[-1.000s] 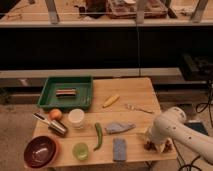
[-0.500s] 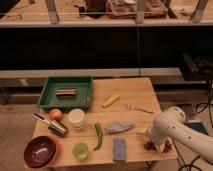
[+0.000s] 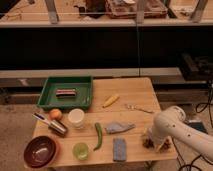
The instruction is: Place grapes in purple bowl
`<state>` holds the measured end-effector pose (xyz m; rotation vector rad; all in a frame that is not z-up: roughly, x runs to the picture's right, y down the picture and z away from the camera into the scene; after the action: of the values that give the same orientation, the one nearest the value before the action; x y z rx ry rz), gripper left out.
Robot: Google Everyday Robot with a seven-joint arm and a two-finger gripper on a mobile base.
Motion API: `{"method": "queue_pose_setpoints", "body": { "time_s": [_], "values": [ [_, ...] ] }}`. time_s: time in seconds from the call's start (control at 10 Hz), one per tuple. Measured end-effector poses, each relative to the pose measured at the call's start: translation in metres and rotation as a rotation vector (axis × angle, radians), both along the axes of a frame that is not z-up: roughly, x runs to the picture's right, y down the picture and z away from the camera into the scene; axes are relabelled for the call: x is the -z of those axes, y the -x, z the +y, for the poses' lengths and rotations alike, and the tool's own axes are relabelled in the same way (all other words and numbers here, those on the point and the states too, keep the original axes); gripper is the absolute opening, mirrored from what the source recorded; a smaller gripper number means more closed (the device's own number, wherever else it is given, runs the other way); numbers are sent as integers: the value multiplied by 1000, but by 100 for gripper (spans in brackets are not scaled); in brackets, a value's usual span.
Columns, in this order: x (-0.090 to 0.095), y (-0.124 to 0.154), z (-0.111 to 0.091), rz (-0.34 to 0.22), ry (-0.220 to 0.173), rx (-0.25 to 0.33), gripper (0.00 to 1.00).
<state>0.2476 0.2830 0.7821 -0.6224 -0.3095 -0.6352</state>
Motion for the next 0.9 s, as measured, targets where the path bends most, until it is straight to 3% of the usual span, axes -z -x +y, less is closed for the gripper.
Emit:
{"method": "queue_pose_setpoints", "body": {
  "time_s": [0.4, 0.9],
  "values": [
    [-2, -5, -1, 29, 6, -3, 2],
    [3, -1, -4, 24, -12, 17, 0]
  ]
}}
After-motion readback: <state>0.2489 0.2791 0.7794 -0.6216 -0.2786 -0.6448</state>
